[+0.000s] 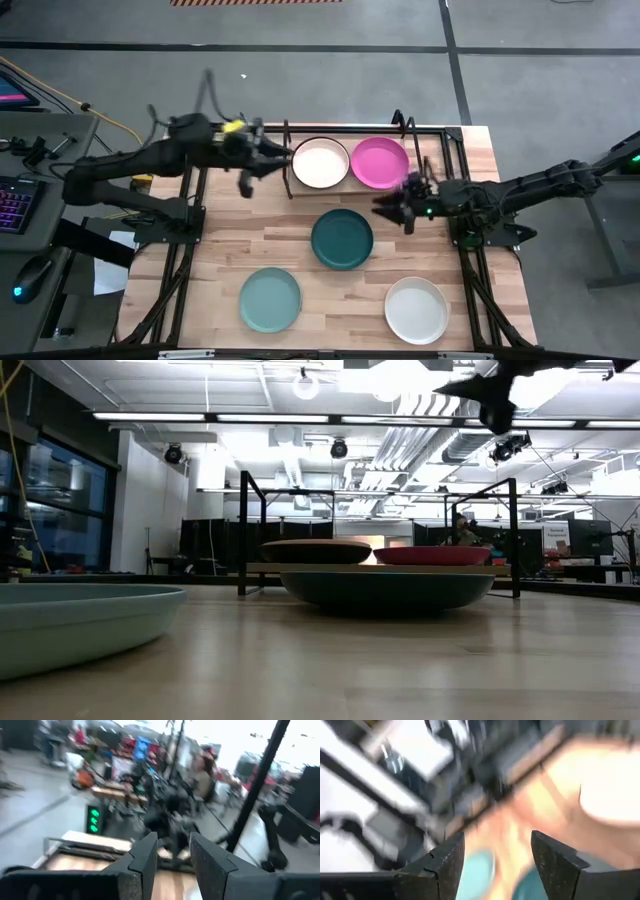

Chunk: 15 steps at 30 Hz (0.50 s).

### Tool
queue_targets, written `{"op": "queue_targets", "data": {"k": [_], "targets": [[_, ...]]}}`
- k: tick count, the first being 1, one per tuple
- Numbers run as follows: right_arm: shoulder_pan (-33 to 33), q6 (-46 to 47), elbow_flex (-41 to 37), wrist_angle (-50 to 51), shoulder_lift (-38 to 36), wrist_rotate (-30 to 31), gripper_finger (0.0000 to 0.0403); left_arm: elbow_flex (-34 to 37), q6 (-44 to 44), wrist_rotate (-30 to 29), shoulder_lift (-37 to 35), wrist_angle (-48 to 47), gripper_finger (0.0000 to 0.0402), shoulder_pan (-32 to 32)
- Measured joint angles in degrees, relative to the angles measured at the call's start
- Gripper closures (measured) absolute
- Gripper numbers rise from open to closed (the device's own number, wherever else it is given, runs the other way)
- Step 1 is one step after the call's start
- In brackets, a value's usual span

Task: Place and stack plates onto a shelf
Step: Stack the green plate on top of the pink plate on the shelf

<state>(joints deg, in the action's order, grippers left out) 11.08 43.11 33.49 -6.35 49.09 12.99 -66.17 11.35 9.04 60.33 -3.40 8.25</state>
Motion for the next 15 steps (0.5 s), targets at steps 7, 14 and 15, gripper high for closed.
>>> {"op": "queue_targets", "data": {"k": [7, 14, 15], "targets": [[1.7, 18.9, 9.6, 34.7, 8.8, -3.6, 0.0192, 0.9, -0.5, -4.1, -8.0, -1.5, 0.0302, -0.1], [2.2, 37.0, 7.7, 35.1, 20.0, -1.7, 0.0192, 0.9, -1.9, -4.2, -9.7, -2.9, 0.0302, -0.1], [2.2, 37.7, 7.5, 34.1, 21.8, -1.5, 0.0192, 0.9, -2.6, -4.2, -9.7, -3.7, 0.0302, -0.1]]}}
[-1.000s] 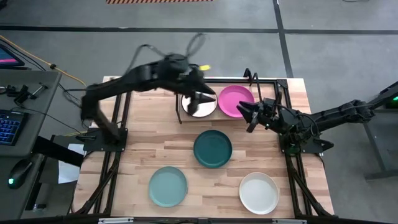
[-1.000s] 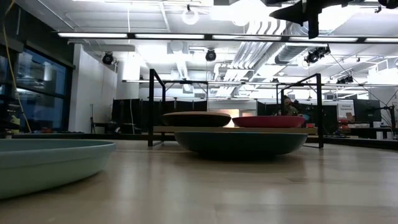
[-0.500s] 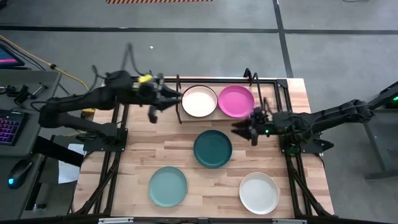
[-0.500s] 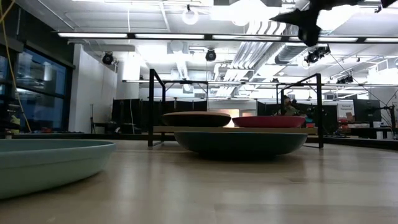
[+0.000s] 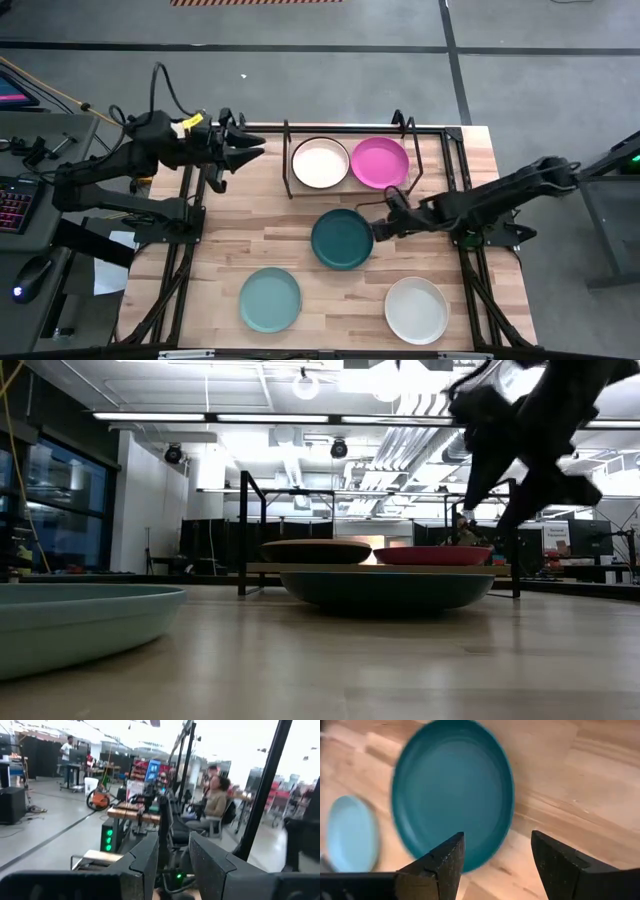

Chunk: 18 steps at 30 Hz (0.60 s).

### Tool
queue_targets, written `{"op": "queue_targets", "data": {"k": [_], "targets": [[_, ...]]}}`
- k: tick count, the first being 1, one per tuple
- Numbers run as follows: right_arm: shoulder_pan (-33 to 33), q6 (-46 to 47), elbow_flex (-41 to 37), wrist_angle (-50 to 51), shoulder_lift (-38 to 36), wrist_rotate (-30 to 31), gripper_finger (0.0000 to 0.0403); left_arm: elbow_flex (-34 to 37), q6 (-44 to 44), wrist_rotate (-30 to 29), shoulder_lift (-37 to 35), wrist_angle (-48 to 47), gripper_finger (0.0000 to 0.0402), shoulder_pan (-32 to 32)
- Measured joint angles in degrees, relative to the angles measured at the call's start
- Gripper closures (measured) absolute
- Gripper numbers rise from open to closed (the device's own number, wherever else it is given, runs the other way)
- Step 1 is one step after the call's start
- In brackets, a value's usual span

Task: Place and stack plates onto a shelf
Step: Stack the green plate on top of the pink plate on the shelf

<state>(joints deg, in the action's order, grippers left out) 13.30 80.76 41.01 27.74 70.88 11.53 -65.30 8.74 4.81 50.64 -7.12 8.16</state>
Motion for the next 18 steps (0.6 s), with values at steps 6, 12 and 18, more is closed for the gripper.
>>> {"op": "queue_targets", "data": {"k": [6, 12, 18], "targets": [[0.0, 0.5, -0.6, -10.8, 10.7, 0.0, 0.0192, 0.0, -2.3, -1.8, 0.1, -7.4, 0.0302, 0.0], [-0.2, 3.4, -0.6, -13.0, 17.8, -0.6, 0.0195, 0.0, -1.4, -3.0, 0.2, -12.1, 0.0302, 0.0], [-0.2, 4.3, -0.6, -15.6, 19.8, -0.2, 0.0218, 0.0, -1.4, -3.7, 0.2, -12.8, 0.0302, 0.0]]}}
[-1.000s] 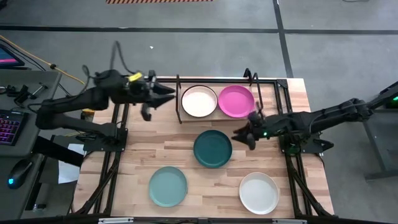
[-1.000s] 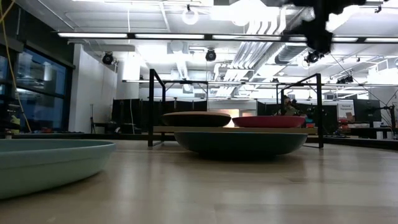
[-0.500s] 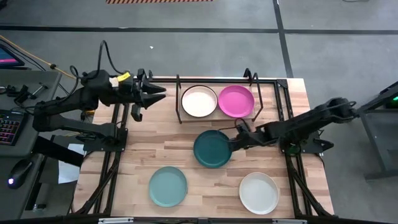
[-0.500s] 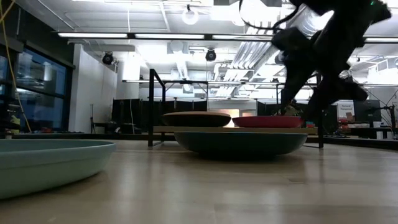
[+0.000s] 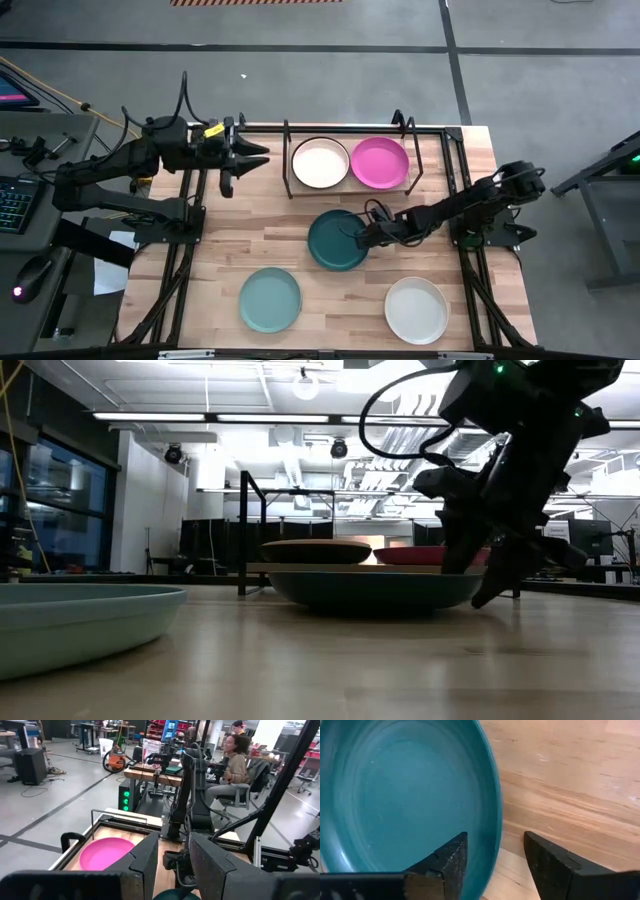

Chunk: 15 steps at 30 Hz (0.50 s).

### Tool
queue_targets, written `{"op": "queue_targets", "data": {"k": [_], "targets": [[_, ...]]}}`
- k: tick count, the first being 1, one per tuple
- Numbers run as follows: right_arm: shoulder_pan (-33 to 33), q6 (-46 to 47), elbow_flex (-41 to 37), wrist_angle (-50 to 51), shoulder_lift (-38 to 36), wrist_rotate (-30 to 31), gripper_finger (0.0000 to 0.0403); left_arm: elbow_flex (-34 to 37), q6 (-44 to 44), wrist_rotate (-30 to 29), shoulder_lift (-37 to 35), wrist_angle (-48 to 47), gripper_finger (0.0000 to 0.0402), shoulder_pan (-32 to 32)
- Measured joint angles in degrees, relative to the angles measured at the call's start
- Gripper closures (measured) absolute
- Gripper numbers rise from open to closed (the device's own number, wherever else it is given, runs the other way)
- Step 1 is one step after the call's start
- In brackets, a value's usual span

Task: Place and stack plates onto a shelf
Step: Stack the green plate on top of the pink plate on the shelf

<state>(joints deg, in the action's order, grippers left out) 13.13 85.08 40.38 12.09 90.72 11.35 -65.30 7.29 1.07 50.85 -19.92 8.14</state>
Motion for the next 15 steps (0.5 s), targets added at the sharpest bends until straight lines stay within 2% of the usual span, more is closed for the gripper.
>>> {"op": "queue_targets", "data": {"k": [5, 8, 11, 15], "targets": [[-0.4, -0.6, 0.0, -0.7, 0.0, 1.6, 0.0257, 0.0, -1.5, -1.2, -0.2, 0.0, 0.0302, 0.0], [-0.9, -3.2, 0.0, -0.7, 0.0, 2.6, 0.0314, 0.0, -3.0, -4.5, -1.0, 0.3, 0.0302, 0.0], [-1.5, -7.4, 0.0, -0.5, -0.3, 1.0, 0.0384, 0.0, -1.7, -7.0, -2.1, 0.5, 0.0302, 0.1], [-2.0, -12.3, 0.0, 0.8, -4.0, -1.5, 0.0389, 0.0, -1.5, -9.5, -4.2, 0.7, 0.0302, 0.1]]}}
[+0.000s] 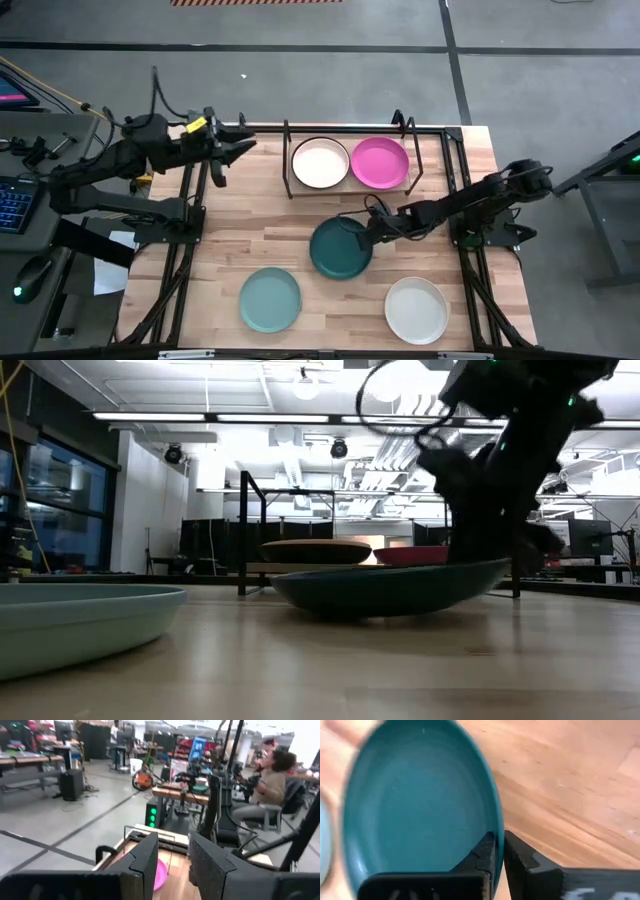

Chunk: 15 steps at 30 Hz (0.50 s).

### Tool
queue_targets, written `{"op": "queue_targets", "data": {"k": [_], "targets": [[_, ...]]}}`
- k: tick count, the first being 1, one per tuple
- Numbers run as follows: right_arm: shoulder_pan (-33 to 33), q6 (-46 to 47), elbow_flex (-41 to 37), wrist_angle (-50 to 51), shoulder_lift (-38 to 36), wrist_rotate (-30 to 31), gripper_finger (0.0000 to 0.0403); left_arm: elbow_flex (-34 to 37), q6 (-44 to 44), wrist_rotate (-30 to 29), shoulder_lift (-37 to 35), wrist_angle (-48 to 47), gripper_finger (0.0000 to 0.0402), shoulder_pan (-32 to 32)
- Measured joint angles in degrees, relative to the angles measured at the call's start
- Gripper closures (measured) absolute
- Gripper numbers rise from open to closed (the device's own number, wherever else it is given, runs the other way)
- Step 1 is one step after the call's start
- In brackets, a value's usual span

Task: Place and stack plates onto a shelf
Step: Stack the green plate on top of the pink plate on the shelf

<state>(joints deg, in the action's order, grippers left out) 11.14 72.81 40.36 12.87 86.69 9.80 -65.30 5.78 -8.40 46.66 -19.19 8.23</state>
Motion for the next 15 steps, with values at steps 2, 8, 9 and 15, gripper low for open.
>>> {"op": "queue_targets", "data": {"k": [2, 8, 9, 15], "targets": [[0.0, -2.6, 0.0, 1.9, -3.5, -0.8, 0.0399, 0.0, 0.0, -0.8, -0.9, 0.4, 0.0302, 0.0], [0.2, -6.8, 0.0, 10.4, -17.9, 0.5, 0.0401, 0.0, 0.0, -3.2, -2.6, 1.2, 0.0302, 0.0], [0.4, -6.8, 0.0, 12.1, -20.2, 2.0, 0.0402, 0.0, 0.0, -3.4, -2.7, 1.3, 0.0302, 0.0], [4.3, 13.6, -6.7, 18.9, -31.7, 23.7, 0.0402, 0.0, 0.7, -4.2, -2.3, 1.7, 0.0302, 0.0]]}}
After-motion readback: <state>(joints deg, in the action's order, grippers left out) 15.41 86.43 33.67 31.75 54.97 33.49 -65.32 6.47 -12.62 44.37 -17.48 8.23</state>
